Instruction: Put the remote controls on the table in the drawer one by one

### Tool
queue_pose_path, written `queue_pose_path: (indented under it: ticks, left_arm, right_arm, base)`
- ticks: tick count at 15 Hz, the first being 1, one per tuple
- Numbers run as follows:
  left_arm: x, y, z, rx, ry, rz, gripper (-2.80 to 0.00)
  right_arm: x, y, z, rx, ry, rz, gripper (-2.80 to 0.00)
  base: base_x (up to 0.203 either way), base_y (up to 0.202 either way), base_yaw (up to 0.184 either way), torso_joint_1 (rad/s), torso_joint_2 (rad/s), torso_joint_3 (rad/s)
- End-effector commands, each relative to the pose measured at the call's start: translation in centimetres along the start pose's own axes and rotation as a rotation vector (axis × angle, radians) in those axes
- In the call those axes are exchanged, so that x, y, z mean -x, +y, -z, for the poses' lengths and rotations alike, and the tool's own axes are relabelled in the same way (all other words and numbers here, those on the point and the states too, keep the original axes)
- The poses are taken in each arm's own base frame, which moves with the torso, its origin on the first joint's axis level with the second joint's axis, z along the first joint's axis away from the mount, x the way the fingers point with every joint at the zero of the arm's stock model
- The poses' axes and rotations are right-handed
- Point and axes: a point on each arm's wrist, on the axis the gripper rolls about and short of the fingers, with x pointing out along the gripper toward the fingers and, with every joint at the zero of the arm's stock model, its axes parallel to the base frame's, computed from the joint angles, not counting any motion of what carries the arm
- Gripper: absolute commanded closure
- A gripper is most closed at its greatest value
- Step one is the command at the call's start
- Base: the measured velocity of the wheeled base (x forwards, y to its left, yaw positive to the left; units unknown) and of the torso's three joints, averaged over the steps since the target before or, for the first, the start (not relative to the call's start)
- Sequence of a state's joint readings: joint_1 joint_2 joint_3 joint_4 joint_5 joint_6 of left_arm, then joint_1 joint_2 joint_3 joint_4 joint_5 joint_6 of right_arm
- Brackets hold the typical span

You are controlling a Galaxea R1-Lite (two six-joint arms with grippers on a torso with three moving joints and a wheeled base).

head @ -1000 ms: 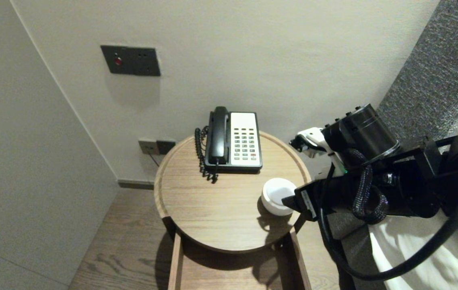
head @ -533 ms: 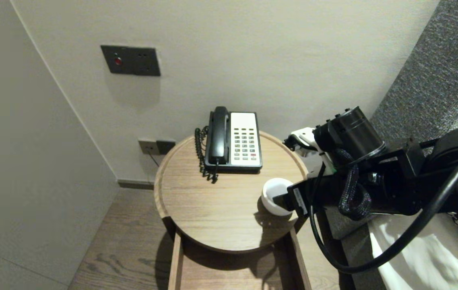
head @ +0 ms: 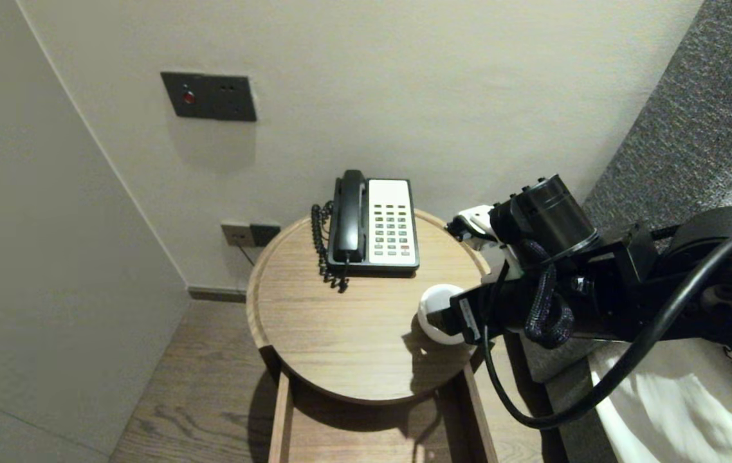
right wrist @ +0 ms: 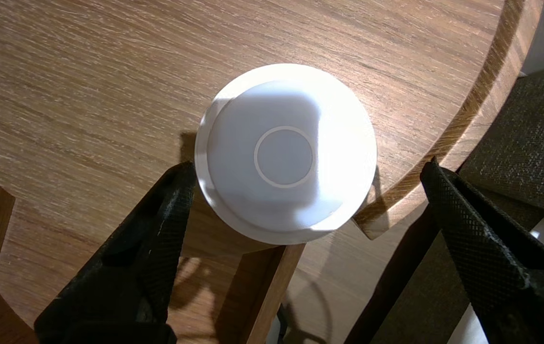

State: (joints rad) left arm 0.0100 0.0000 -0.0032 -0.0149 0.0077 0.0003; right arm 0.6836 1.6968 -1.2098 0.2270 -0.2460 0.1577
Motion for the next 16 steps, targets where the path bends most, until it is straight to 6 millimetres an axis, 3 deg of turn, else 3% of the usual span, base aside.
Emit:
queue_pose_path:
  ticks: [1, 16]
  left_arm:
    - [0.0, 0.0, 0.0, 0.000, -0.002, -0.001, 0.00]
    - [0.0, 0.0, 0.0, 0.000, -0.002, -0.002, 0.00]
  right_arm:
    - [-0.1, 0.1, 0.1, 0.001, 0.007, -0.010, -2.80]
    - [-2.3, 0.5, 0.5, 0.008, 0.048, -0.023, -2.80]
  base:
    - [0.000, 0.000, 0.000, 0.000, 0.00, 0.000]
    - [0.000, 0.000, 0.000, 0.000, 0.00, 0.000]
